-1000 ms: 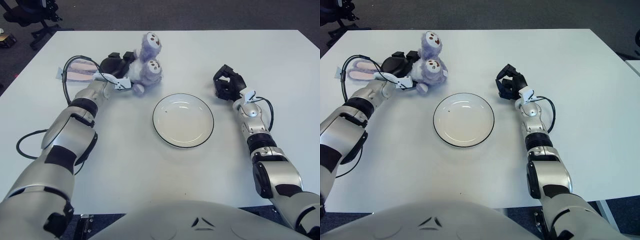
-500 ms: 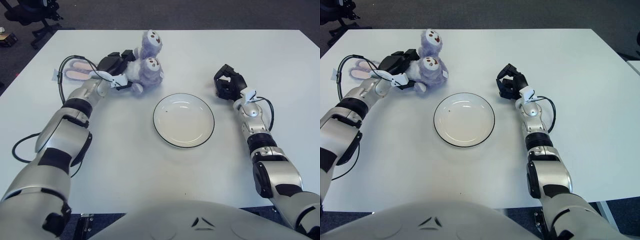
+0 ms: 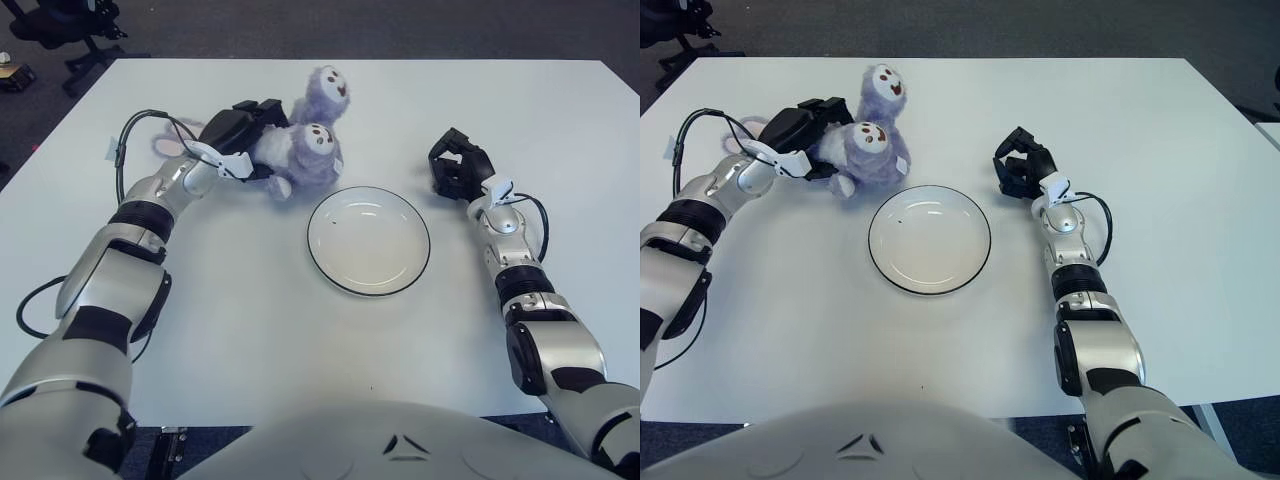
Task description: Put the doll into the plate.
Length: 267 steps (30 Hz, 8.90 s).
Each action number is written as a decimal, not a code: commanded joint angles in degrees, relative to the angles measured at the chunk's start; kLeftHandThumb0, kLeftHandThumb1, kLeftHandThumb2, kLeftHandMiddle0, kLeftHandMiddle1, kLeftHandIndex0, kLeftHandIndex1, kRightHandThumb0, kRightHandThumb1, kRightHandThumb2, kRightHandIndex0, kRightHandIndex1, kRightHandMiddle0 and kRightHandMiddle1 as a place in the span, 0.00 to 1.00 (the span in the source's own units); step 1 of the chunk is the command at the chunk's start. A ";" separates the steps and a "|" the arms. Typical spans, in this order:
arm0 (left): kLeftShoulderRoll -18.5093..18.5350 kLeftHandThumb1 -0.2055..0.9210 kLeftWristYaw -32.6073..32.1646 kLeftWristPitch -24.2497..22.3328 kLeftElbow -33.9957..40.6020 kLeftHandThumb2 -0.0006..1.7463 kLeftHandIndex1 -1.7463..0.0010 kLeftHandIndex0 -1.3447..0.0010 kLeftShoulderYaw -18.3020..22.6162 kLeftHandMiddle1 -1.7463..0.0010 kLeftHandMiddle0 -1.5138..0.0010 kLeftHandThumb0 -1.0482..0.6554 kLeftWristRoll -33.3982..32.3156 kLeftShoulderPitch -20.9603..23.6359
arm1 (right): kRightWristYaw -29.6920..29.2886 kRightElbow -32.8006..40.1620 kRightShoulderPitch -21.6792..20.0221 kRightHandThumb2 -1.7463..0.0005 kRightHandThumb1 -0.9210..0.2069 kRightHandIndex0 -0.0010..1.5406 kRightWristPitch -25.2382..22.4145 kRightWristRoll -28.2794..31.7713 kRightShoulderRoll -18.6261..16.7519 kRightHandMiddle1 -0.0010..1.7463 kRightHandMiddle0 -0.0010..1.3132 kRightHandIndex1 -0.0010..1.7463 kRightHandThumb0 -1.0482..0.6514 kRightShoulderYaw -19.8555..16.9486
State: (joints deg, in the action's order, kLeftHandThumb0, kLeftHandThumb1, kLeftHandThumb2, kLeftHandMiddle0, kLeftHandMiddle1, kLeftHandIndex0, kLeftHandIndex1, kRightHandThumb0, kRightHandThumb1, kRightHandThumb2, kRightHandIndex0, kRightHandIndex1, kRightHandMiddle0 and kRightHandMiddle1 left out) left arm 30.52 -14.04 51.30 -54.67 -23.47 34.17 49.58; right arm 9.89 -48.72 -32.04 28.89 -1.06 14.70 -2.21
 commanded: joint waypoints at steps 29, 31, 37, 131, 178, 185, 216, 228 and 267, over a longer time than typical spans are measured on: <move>-1.65 0.38 5.53 10.03 16.57 0.82 0.00 0.66 4.66 0.00 0.56 0.62 -1.87 -2.72 | -0.36 -1.78 1.71 0.49 0.25 0.62 -3.01 -1.41 -0.15 1.00 0.29 1.00 0.39 1.16; -2.38 0.39 7.41 11.62 17.46 0.81 0.00 0.66 4.01 0.00 0.56 0.62 -3.35 -2.15 | -0.44 -1.73 1.71 0.49 0.25 0.62 -3.17 -1.47 -0.17 1.00 0.29 1.00 0.39 1.23; -3.40 0.42 10.28 11.56 19.36 0.79 0.00 0.69 4.29 0.01 0.57 0.62 -4.97 -2.44 | -0.43 -1.71 1.66 0.49 0.25 0.62 -3.33 -1.45 -0.15 1.00 0.29 1.00 0.39 1.35; -2.98 1.00 33.09 0.32 38.52 0.37 0.97 0.64 3.67 1.00 0.61 0.16 1.93 -4.75 | -2.36 1.66 2.03 0.45 0.30 0.58 -5.95 -3.80 0.32 1.00 0.32 1.00 0.38 3.10; -3.74 1.00 28.71 -5.60 23.47 0.32 0.98 0.65 16.40 0.98 0.63 0.17 -22.51 -8.96 | -0.33 3.58 2.52 0.47 0.28 0.60 -8.35 -2.16 -0.40 1.00 0.30 1.00 0.38 2.03; -7.75 1.00 34.64 -11.40 21.03 0.22 0.99 0.65 20.02 0.98 0.55 0.26 -36.04 -8.50 | -0.58 3.55 2.44 0.47 0.28 0.61 -8.44 -2.17 -0.28 1.00 0.30 1.00 0.38 2.33; -17.94 1.00 23.25 -32.28 37.38 0.44 0.41 0.72 35.69 0.07 0.48 0.34 -47.29 -20.48 | -1.10 2.25 2.00 0.48 0.27 0.62 -7.60 -2.47 -0.33 1.00 0.30 1.00 0.38 2.61; -20.86 1.00 29.44 -20.53 20.73 0.29 0.01 0.84 41.29 0.00 0.41 0.41 -53.35 -26.41 | -1.33 -1.91 -0.36 0.48 0.26 0.62 -6.27 -2.57 -0.47 1.00 0.30 1.00 0.38 2.51; -25.28 0.91 19.47 -42.56 22.17 0.37 0.00 0.80 39.60 0.00 0.40 0.40 -49.05 -32.90 | -0.80 -7.16 -2.10 0.49 0.26 0.62 -3.09 -2.42 0.14 1.00 0.29 1.00 0.38 1.94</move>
State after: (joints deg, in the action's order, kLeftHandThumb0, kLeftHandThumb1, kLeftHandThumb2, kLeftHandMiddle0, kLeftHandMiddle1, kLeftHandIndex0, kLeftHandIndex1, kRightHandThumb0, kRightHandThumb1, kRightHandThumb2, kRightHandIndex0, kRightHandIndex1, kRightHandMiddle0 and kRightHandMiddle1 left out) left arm 6.80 7.00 17.24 -30.38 16.54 -13.56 21.09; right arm 8.46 -53.84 -36.58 27.83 -2.84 14.52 -0.43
